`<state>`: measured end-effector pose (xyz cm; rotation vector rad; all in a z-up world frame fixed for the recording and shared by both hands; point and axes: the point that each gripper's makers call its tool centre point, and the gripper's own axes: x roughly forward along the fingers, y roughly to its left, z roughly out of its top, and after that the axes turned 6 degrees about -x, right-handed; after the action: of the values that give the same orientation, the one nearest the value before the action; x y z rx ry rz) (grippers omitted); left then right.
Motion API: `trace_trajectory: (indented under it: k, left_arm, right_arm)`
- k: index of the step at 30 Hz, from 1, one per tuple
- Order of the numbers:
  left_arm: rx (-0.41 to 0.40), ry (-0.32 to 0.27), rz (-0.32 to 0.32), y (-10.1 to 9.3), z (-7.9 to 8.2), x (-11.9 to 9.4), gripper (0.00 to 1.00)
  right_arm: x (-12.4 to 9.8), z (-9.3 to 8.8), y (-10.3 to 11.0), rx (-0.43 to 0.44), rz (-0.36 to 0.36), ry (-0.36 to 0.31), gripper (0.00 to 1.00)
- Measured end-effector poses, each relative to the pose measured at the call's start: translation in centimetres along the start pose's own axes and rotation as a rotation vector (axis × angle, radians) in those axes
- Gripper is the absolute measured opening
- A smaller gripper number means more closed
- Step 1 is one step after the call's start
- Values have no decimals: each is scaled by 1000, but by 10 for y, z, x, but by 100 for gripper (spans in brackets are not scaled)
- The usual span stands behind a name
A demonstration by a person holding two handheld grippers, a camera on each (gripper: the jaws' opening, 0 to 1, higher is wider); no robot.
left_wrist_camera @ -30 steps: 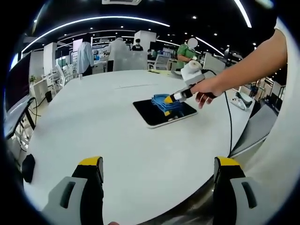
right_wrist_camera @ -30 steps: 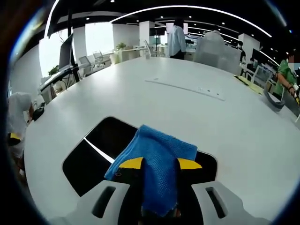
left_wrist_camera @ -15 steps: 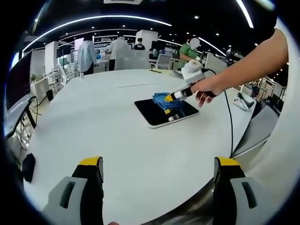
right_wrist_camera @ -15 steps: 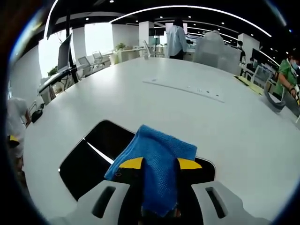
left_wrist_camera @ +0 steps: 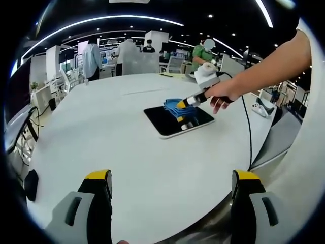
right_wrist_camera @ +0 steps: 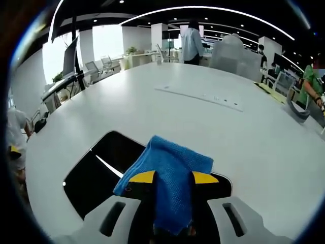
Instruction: Wipe the mirror surface with the cleaning cloth until all visible marks leave the cleaned area.
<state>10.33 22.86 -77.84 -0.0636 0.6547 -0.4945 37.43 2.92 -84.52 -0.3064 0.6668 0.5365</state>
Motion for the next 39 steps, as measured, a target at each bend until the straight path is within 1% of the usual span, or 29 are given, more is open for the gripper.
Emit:
trace_trajectory:
  k: [4,14,23,27,33,39]
  left_arm:
    - [3,5,-1,0,-1,1,99]
    - [3,8,-7,-3,-3,3,99]
    - [5,0,-9,-3,2,5,99]
    - [7,3,-10,-4,1,6,99]
    - [5,1,-11,-5,-1,6,99]
    - [3,0,-13,-5,-1,6,99]
  right_arm:
    - [-3,-1,-1,4,-4,1,23]
    - [-8,-7,-13,16,-16,3,23]
    - [-10,-11,-20,18,-1,8,22]
    - [-13,-13,-20,20,3,8,22]
    - [-13,-18,-28,26,7,14,22]
    - [-15,-20,-31,32,5,22,22]
